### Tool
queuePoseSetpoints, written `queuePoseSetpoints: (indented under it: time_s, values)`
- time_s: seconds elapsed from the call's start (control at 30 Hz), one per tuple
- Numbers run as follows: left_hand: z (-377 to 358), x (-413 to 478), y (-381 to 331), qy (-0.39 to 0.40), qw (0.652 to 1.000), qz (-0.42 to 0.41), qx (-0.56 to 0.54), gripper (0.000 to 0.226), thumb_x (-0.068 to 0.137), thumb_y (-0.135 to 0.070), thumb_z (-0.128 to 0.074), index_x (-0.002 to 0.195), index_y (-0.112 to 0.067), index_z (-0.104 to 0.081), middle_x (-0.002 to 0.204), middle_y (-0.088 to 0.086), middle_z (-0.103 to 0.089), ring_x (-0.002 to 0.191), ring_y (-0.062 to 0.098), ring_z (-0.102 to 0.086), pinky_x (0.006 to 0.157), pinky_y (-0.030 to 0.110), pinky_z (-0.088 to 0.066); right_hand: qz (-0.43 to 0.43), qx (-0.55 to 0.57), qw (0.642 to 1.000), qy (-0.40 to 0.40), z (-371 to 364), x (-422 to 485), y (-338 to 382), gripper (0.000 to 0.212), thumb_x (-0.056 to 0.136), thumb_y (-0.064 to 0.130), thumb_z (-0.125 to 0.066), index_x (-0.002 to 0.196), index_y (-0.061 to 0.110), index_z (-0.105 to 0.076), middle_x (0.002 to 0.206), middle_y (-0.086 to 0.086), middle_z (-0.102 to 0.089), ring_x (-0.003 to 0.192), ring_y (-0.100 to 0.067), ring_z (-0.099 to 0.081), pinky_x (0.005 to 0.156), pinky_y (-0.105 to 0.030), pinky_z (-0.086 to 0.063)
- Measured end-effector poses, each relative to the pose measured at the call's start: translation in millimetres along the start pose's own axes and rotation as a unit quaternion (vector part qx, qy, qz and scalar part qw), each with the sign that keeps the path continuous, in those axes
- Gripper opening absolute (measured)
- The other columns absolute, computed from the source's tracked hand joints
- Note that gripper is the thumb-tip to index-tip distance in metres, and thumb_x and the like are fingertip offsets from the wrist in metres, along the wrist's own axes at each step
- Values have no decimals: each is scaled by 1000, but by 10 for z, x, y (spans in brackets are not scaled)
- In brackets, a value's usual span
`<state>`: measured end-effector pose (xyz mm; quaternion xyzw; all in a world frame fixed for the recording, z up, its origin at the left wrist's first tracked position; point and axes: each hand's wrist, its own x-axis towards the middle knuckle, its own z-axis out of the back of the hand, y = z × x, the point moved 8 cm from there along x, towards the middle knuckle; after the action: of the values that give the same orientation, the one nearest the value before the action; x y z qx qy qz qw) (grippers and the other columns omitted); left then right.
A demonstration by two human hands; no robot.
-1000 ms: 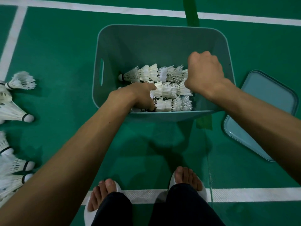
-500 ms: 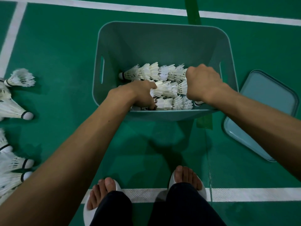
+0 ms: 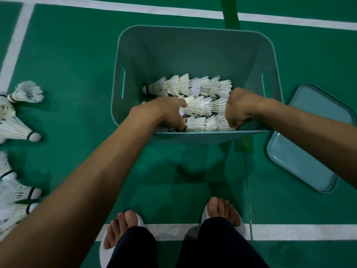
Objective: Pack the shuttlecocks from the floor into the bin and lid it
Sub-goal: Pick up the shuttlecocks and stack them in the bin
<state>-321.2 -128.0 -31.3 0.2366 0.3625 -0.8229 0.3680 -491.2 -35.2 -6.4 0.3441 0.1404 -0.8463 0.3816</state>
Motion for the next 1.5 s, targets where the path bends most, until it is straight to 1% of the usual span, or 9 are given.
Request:
queuePoseSetpoints:
  time_s: [0.33,0.53,0.67,0.97,1.17,1.27,1.33,1.43,1.5]
  values:
    - [94,-10,-38,-40,999,-16,-5,78,81,-30,-79,150,-32,-44,157,5,-41,136,27,-47,108,40,-45,83,-99,991,47,-18,-149,151,10,80,12,-78,86,5,-75,82,-13,-75,82,-32,-75,71,-37,-63]
    - [107,26,-81,-64,997,-35,4,64,82,-29,-78,141,-25,-54,145,7,-53,122,27,-52,93,33,-46,79,-83,975,-191,517,-281,242,29,81,3,-66,69,8,-40,71,-13,-44,77,-36,-51,69,-35,-44]
    - [79,36,-74,-61,998,-26,12,66,75,-33,-81,136,-24,-56,134,9,-57,104,24,-51,88,36,-51,36,30,985,-167,383,-104,140,17,79,-1,-60,70,7,-49,81,-15,-62,77,-33,-61,68,-35,-49]
    - [73,8,-86,-62,998,-27,20,66,75,-29,-82,135,-19,-58,134,10,-59,102,23,-53,80,34,-48,-20,148,971,-189,344,158,-7,15,78,-7,-55,71,5,-53,74,-10,-59,77,-31,-63,63,-26,-45]
    - [130,-49,-136,-65,996,-55,9,63,80,-13,-80,137,-21,-55,142,8,-53,105,22,-49,83,31,-41,29,53,982,-180,262,204,107,15,84,-1,-56,71,7,-52,86,-17,-63,78,-35,-60,71,-34,-50]
    - [262,-177,-222,-112,990,-89,-6,70,79,-13,-83,140,-25,-52,141,8,-52,119,28,-53,94,34,-45,53,-17,963,-263,526,-60,177,9,81,-1,-61,77,3,-55,82,-18,-55,77,-36,-54,72,-37,-49]
    - [344,-275,-260,-139,985,-96,-23,80,74,-8,-83,143,-29,-46,132,8,-52,114,30,-55,96,41,-49,109,60,943,-310,712,-290,305,8,77,5,-68,84,7,-71,78,-14,-63,76,-34,-62,72,-32,-55]
    - [502,-369,-309,-179,977,-94,-72,97,73,-2,-74,154,-24,-25,133,10,-55,115,31,-57,95,49,-51,240,326,900,-159,619,-444,695,11,75,6,-74,79,14,-79,66,5,-72,56,-5,-63,55,-21,-53]
    - [619,-413,-300,-209,969,-86,-99,104,74,-1,-69,159,-24,-13,134,11,-55,116,32,-59,95,51,-52,298,335,891,-78,477,-433,961,6,72,3,-74,73,9,-74,61,4,-66,50,-5,-52,50,-27,-46]
